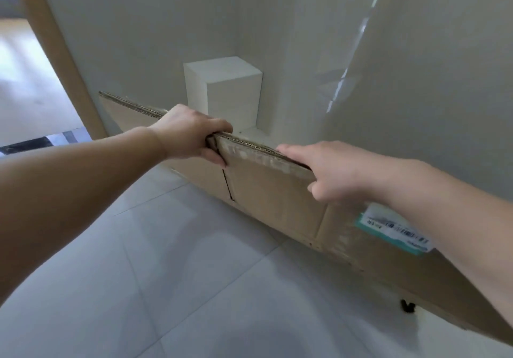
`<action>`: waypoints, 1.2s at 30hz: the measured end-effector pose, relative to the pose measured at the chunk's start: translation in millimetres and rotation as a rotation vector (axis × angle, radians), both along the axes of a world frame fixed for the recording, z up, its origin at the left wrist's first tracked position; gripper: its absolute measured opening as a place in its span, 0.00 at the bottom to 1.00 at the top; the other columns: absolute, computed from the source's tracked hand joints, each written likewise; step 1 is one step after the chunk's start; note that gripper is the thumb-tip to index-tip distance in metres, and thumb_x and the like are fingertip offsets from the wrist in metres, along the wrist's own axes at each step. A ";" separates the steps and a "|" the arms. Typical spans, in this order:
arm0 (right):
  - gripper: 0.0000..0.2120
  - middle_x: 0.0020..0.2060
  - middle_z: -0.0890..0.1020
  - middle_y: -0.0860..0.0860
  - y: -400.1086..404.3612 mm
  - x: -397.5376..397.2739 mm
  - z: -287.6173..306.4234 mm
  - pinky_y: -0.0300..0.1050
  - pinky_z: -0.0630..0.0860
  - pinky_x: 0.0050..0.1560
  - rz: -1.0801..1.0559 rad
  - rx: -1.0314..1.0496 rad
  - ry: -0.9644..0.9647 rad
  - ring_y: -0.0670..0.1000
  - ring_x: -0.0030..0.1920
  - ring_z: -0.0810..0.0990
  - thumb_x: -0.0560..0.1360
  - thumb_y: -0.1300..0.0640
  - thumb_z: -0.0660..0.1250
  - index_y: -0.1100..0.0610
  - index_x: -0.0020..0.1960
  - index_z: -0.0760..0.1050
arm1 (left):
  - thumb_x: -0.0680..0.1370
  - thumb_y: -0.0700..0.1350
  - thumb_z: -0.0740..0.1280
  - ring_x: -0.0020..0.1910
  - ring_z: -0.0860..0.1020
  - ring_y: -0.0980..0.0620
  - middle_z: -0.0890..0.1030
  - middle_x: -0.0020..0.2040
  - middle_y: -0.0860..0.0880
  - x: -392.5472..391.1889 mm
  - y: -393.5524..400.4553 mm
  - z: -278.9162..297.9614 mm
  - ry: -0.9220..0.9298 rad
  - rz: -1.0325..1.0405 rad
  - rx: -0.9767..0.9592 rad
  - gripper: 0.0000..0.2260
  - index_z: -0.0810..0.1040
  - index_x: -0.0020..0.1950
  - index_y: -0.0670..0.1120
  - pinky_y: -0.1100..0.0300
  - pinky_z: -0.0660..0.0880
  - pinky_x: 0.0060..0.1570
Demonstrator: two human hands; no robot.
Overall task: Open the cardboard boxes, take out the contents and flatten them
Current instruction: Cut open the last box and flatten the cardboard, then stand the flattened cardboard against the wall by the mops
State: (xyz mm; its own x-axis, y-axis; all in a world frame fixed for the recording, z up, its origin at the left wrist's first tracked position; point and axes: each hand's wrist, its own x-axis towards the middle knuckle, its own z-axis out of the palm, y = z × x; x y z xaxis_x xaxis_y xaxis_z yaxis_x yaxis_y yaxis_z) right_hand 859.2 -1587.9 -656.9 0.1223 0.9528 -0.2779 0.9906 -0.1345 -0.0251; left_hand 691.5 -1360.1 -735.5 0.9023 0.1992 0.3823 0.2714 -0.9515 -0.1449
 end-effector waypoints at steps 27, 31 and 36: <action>0.21 0.48 0.79 0.45 201.1 -170.6 543.2 0.50 0.74 0.51 0.643 -0.155 0.133 0.52 0.52 0.76 0.71 0.63 0.59 0.42 0.58 0.69 | 0.73 0.69 0.59 0.47 0.78 0.49 0.79 0.47 0.53 -281.3 -61.2 575.2 0.215 0.931 -0.263 0.21 0.66 0.44 0.51 0.57 0.62 0.38; 0.18 0.47 0.80 0.45 247.1 -210.6 543.1 0.50 0.75 0.50 0.841 -0.156 0.156 0.51 0.50 0.77 0.70 0.62 0.59 0.45 0.55 0.73 | 0.73 0.69 0.60 0.47 0.78 0.50 0.80 0.48 0.53 -310.9 -69.8 576.5 0.183 1.140 -0.298 0.21 0.67 0.45 0.52 0.56 0.67 0.38; 0.19 0.51 0.80 0.48 289.5 -265.0 544.3 0.46 0.72 0.48 1.148 -0.139 0.136 0.53 0.51 0.76 0.72 0.63 0.61 0.46 0.59 0.74 | 0.72 0.68 0.63 0.49 0.79 0.51 0.81 0.50 0.54 -327.7 -93.6 585.1 0.152 1.431 -0.307 0.21 0.74 0.51 0.52 0.58 0.67 0.40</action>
